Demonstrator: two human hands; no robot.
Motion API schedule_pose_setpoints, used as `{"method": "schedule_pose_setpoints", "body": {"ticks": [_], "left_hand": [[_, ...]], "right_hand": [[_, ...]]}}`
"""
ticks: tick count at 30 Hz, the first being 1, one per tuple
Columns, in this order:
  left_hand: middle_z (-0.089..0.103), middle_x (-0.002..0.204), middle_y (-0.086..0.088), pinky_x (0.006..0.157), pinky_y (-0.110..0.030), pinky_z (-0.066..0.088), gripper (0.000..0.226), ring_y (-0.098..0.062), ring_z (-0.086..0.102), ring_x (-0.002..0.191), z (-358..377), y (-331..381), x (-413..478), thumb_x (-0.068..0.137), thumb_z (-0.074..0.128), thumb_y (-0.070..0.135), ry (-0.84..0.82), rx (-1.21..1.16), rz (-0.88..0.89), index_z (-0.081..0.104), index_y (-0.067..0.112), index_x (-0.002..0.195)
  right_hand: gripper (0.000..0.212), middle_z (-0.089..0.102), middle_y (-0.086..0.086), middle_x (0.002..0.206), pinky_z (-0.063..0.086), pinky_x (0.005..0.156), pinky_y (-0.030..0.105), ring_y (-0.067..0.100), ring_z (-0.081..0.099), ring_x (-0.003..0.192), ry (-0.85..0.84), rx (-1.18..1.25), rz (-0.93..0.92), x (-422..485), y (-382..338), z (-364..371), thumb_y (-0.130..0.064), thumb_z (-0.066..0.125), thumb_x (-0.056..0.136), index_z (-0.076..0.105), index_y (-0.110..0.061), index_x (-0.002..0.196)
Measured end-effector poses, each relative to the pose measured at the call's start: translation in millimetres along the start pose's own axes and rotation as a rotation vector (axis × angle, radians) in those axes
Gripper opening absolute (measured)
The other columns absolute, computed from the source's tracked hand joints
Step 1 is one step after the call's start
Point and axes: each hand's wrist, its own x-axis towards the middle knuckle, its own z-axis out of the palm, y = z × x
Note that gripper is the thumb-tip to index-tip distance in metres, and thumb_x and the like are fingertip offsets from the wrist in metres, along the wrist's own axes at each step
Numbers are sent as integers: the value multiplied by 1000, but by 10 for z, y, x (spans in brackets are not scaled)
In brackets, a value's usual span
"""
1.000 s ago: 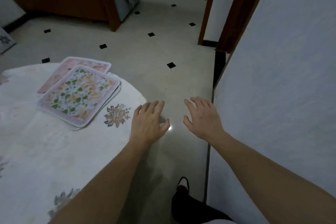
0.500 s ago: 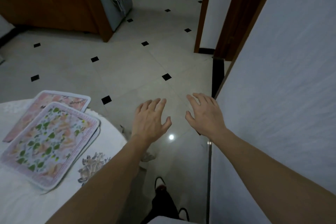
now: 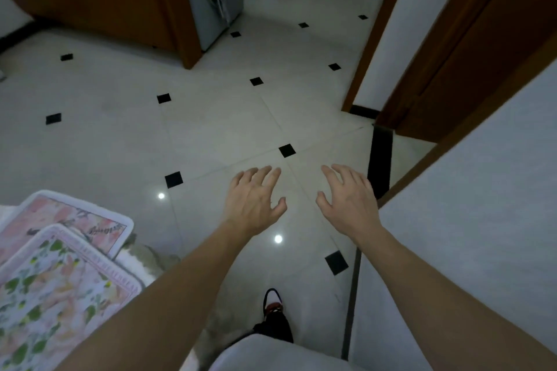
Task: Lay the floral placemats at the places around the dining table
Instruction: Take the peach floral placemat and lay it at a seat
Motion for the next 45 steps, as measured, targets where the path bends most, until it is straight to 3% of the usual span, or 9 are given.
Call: {"method": "schedule_pose_setpoints", "body": {"ticks": [15, 25, 31, 37, 45], "left_hand": [[56, 141, -2, 107, -43, 40, 67, -24, 53, 127, 22, -1207, 1480, 87, 39, 58, 12, 48, -203, 45, 22, 143], [53, 143, -1, 108, -42, 38, 69, -24, 50, 129, -41, -2293, 2204, 86, 33, 59, 3, 96, -543, 44, 23, 144], [62, 132, -1, 99, -43, 45, 63, -26, 59, 118, -219, -2882, 2353, 83, 43, 56, 84, 125, -807, 54, 21, 133], [58, 137, -3, 103, -44, 41, 67, -27, 55, 123, -393, -3139, 1822, 85, 34, 58, 82, 155, -1154, 48, 21, 139], [62, 127, 1, 96, -42, 43, 59, -24, 57, 112, -419, -3036, 722, 80, 46, 52, 184, 211, -1613, 55, 22, 129]], "right_hand": [[56, 60, 11, 129, 41, 105, 48, 28, 55, 120, -42, 63, -231, 2277, -610, 458, -43, 41, 86, 57, -14, 131], [52, 59, 12, 131, 39, 107, 48, 29, 54, 122, -100, 147, -543, 4055, -1394, 982, -38, 50, 87, 57, -14, 132], [49, 60, 12, 130, 39, 107, 48, 28, 55, 121, -142, 212, -824, 4854, -2187, 1193, -33, 61, 86, 57, -14, 131], [50, 61, 15, 127, 42, 104, 50, 31, 57, 118, -249, 304, -1152, 4978, -3210, 1367, -34, 53, 85, 59, -11, 129], [48, 61, 15, 126, 43, 102, 49, 33, 57, 116, -342, 403, -1610, 4183, -4561, 1442, -32, 57, 85, 59, -10, 128]]}}
